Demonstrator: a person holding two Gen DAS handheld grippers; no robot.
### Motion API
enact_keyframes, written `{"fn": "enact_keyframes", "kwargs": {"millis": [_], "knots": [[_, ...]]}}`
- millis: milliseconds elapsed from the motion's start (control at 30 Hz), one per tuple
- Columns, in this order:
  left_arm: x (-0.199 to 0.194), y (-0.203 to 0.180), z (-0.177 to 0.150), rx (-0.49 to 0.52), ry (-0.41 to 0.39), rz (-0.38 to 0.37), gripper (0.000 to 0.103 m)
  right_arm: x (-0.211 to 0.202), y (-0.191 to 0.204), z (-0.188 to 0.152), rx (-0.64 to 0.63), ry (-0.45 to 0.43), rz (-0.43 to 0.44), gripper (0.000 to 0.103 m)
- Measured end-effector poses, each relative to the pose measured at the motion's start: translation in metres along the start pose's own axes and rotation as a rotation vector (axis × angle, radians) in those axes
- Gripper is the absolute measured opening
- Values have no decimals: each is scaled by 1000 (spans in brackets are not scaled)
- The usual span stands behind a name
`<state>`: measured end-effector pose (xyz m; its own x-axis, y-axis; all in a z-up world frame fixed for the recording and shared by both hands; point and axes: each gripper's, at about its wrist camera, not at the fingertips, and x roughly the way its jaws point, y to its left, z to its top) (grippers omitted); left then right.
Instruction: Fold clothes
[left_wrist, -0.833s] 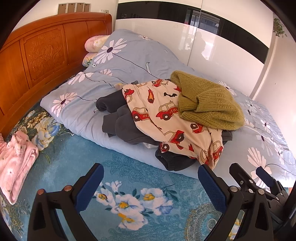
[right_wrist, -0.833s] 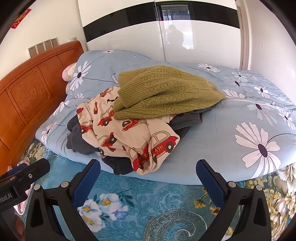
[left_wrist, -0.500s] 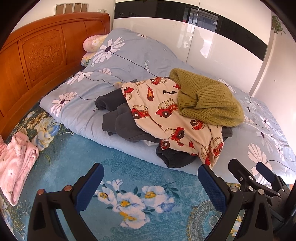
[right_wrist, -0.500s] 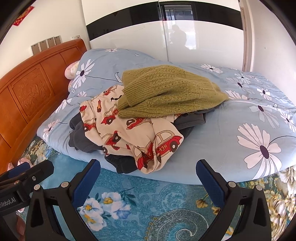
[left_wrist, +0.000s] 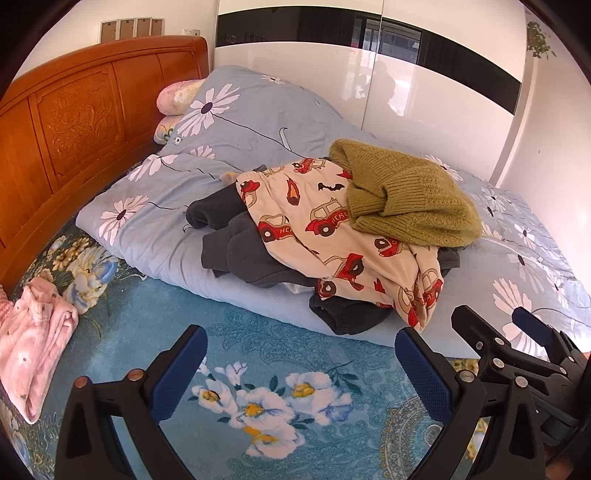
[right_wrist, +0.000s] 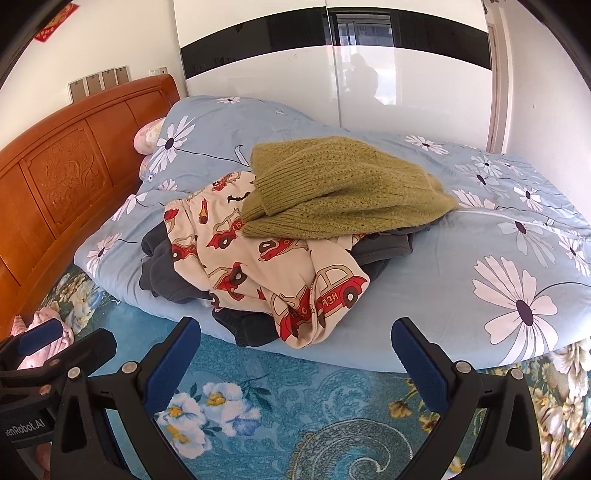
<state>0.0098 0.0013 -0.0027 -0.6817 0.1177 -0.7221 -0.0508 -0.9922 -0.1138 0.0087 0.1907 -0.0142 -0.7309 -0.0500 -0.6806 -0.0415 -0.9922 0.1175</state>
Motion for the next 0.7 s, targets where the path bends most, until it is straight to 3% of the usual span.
{"fn": "enact_keyframes", "kwargs": {"millis": [467,700], "knots": [[-6,-1,-3,22,-69,41,103,3,3,0,-15,13,-4,103],[-6,2,-3,10,-67,35,103,3,5,-1,-19,13,-3,103]]}}
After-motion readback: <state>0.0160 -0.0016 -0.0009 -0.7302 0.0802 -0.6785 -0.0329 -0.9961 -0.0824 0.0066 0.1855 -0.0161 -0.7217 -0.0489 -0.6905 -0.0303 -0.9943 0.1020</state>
